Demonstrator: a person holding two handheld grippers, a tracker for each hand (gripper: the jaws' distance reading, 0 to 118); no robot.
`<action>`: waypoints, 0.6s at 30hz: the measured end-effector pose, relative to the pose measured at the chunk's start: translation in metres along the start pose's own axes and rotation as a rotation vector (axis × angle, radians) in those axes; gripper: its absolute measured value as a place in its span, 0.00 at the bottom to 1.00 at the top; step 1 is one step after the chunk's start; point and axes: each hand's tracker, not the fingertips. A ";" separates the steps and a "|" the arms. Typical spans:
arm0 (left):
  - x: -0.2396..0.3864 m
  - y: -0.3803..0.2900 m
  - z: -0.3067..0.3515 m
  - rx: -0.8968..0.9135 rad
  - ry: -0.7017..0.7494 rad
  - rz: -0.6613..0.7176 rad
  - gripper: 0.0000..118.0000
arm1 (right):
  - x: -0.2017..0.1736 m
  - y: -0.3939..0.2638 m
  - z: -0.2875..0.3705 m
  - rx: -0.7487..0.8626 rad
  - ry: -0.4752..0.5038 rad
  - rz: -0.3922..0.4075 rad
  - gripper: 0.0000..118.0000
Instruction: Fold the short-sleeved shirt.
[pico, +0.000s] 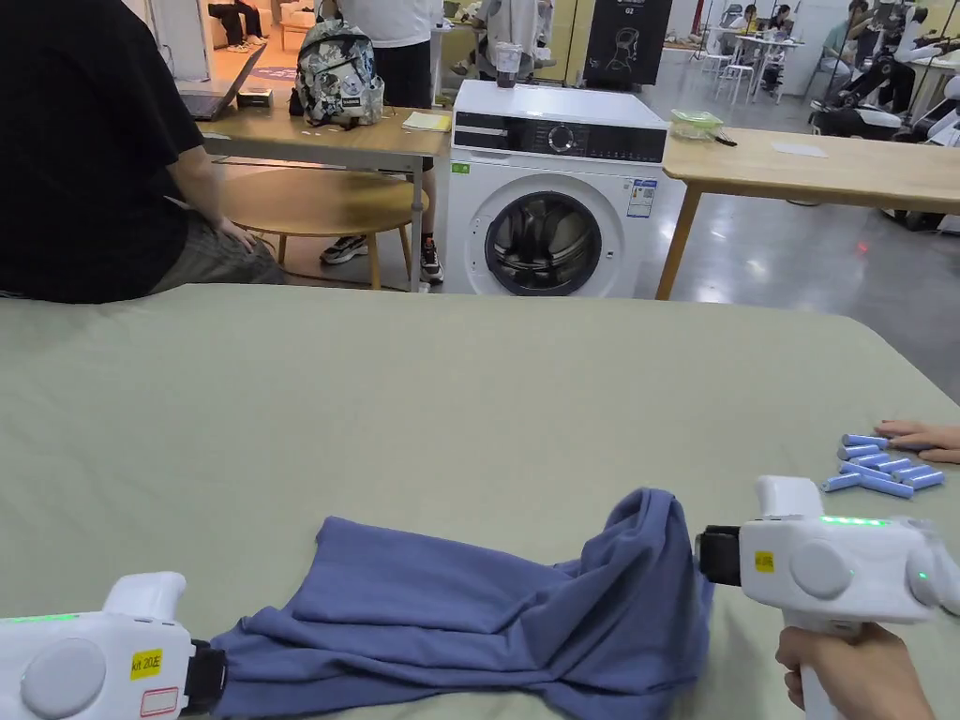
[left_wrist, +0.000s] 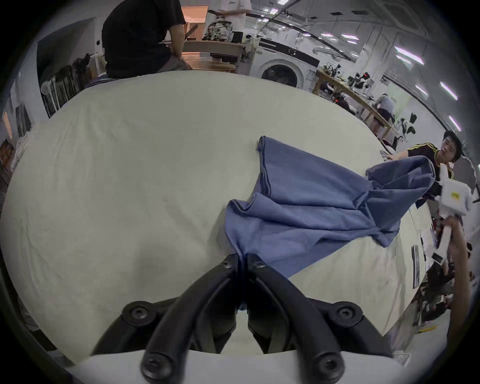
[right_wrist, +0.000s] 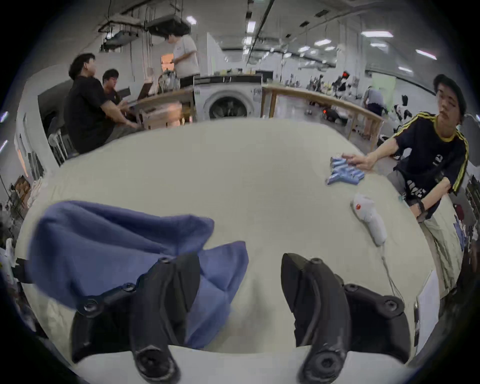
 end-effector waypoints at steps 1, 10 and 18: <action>0.000 -0.001 -0.001 -0.004 0.001 0.001 0.00 | 0.002 0.003 -0.012 -0.022 -0.005 0.007 0.57; 0.000 -0.005 -0.004 -0.021 0.007 0.016 0.00 | 0.007 0.013 -0.074 -0.221 0.064 -0.087 0.30; 0.003 -0.004 -0.005 -0.014 0.025 0.009 0.00 | -0.009 -0.001 -0.065 -0.202 0.049 0.002 0.02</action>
